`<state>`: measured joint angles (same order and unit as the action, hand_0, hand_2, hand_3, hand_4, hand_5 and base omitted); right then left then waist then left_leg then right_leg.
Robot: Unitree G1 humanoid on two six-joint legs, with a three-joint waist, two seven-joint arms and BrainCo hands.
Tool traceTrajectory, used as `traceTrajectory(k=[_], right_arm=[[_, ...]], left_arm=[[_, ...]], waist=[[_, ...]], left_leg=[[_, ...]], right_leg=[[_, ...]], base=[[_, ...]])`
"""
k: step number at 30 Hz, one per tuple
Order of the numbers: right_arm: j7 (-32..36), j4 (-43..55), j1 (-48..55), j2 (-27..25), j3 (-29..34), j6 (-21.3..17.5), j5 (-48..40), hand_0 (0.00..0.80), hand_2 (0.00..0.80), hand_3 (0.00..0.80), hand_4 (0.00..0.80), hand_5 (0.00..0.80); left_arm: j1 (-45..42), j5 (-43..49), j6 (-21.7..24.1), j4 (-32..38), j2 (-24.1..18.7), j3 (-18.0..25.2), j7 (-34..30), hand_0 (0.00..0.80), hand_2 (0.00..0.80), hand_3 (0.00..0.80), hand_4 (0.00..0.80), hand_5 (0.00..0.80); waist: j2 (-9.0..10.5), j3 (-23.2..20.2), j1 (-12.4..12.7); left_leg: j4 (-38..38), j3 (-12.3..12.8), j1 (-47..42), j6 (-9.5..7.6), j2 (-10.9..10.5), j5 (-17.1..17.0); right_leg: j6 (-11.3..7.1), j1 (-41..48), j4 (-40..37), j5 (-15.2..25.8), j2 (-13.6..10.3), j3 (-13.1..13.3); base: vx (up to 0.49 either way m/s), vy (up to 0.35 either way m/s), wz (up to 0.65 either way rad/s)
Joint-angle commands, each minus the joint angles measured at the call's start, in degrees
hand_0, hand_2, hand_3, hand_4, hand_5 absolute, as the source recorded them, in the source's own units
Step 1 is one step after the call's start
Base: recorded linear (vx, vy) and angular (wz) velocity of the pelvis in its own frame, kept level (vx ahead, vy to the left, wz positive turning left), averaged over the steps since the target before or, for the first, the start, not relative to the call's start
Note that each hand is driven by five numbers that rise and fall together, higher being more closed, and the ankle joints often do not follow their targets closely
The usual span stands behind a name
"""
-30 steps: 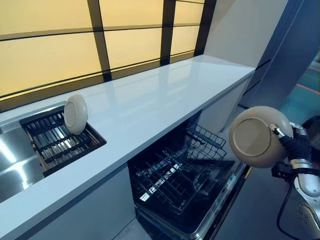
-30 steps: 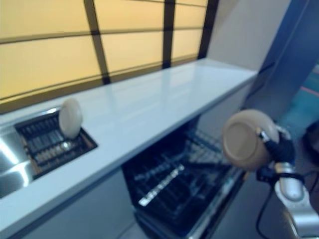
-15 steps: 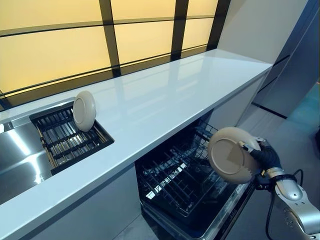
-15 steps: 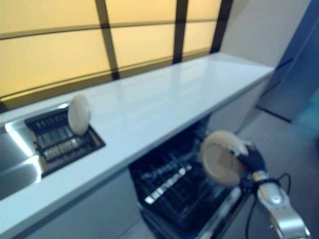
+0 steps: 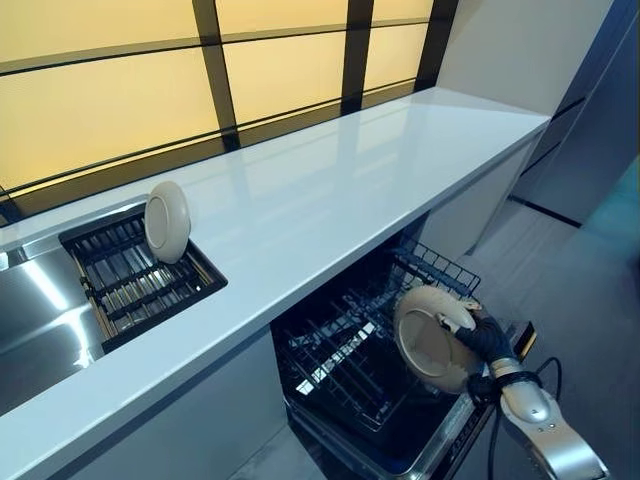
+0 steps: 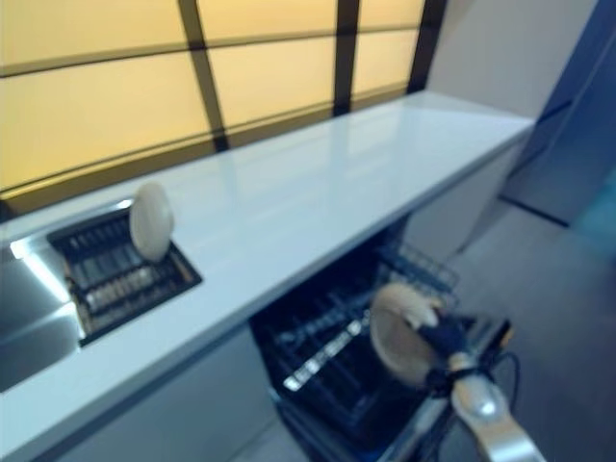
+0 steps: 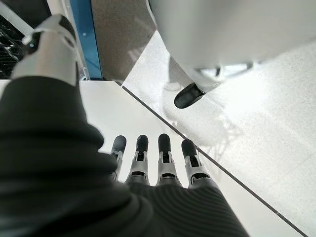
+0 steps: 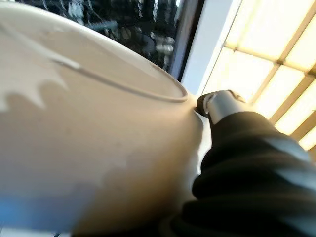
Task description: Take plates into dishwasher
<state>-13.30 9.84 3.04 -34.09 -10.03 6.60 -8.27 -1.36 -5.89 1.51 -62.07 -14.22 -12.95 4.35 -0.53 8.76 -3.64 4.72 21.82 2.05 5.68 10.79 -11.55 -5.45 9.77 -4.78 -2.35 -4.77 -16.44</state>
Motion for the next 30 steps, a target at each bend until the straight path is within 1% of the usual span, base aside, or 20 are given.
traceTrajectory(k=[1,2,4,10,12,17,23,30], right_arm=[[-4.12,2.91,-2.03,1.60,0.05,-3.04,6.05,0.800,0.800,0.800,0.800,0.800],[-5.18,2.55,-2.39,1.79,-1.15,-2.86,8.09,0.800,0.800,0.800,0.800,0.800],[-5.67,2.39,-2.60,1.73,-1.67,-2.65,9.04,0.800,0.800,0.800,0.800,0.800],[-9.89,1.15,-3.55,2.10,-4.81,-0.98,13.13,0.800,0.800,0.800,0.800,0.800],[-11.13,0.72,-3.86,2.33,-5.74,-1.20,15.28,0.800,0.800,0.800,0.800,0.800],[-14.12,-0.22,-5.59,2.28,-8.95,-0.05,21.70,0.800,0.800,0.800,0.800,0.800],[-13.15,-1.16,-7.48,1.59,-12.78,1.70,25.00,0.800,0.800,0.800,0.800,0.800],[-12.21,-3.27,-9.51,1.17,-15.91,3.62,27.09,0.800,0.800,0.800,0.800,0.800]], left_arm=[[2.81,-1.54,-0.03,-0.34,-1.09,-1.48,1.08,0.000,0.000,0.000,0.000,0.000],[2.82,-1.49,-0.07,-0.14,-0.87,-1.76,1.15,0.000,0.000,0.000,0.000,0.000],[2.85,-1.68,-0.11,-0.01,-0.79,-2.01,1.26,0.000,0.000,0.000,0.000,0.000],[3.30,-1.62,-0.49,0.09,-0.20,-2.74,1.42,0.000,0.000,0.000,0.000,0.000],[3.35,-1.64,-0.55,-0.04,-0.01,-3.01,1.45,0.000,0.000,0.000,0.000,0.000],[3.66,-1.24,-0.68,-0.29,0.72,-3.91,1.42,0.000,0.000,0.000,0.000,0.000],[4.26,-0.82,-0.50,0.16,1.27,-5.08,1.16,0.000,0.000,0.000,0.000,0.000],[5.44,-0.25,-1.41,0.64,1.41,-5.71,0.78,0.000,0.000,0.000,0.000,0.000]], waist=[[2.20,-0.53,0.45],[2.05,-0.42,0.58],[1.97,-0.33,0.63],[1.59,-0.03,0.96],[1.46,0.02,1.02],[0.71,0.05,1.35],[0.08,0.18,1.96],[-0.12,0.13,2.68]], left_leg=[[-4.16,0.92,2.51,0.90,0.81,3.88],[-4.33,0.80,2.66,0.93,0.89,3.89],[-4.38,0.73,2.71,0.94,0.93,3.88],[-4.51,0.54,2.70,1.02,1.13,3.92],[-4.48,0.48,2.73,1.05,1.14,3.91],[-4.58,0.17,3.01,1.25,1.19,3.90],[-4.78,-0.31,3.43,1.37,0.86,4.02],[-4.67,-0.81,3.75,1.36,0.33,4.18]], right_leg=[[-0.74,-3.12,5.43,-0.99,-0.42,2.38],[-0.76,-3.16,5.51,-1.00,-0.52,2.35],[-0.79,-3.18,5.57,-1.01,-0.59,2.31],[-0.79,-2.99,5.61,-1.18,-0.87,2.04],[-0.81,-2.98,5.59,-1.22,-0.92,2.02],[-0.82,-2.99,5.59,-1.40,-1.17,1.90],[-0.96,-3.14,5.73,-1.48,-1.84,1.63],[-1.26,-2.99,5.26,-1.28,-2.41,0.95]], base=[[0.000,0.000,0.00],[0.000,0.000,0.00],[0.000,0.000,0.00],[0.000,0.000,0.00],[0.000,0.000,0.00],[0.000,0.000,0.00],[-0.003,0.011,0.00],[-0.004,0.000,0.02]])
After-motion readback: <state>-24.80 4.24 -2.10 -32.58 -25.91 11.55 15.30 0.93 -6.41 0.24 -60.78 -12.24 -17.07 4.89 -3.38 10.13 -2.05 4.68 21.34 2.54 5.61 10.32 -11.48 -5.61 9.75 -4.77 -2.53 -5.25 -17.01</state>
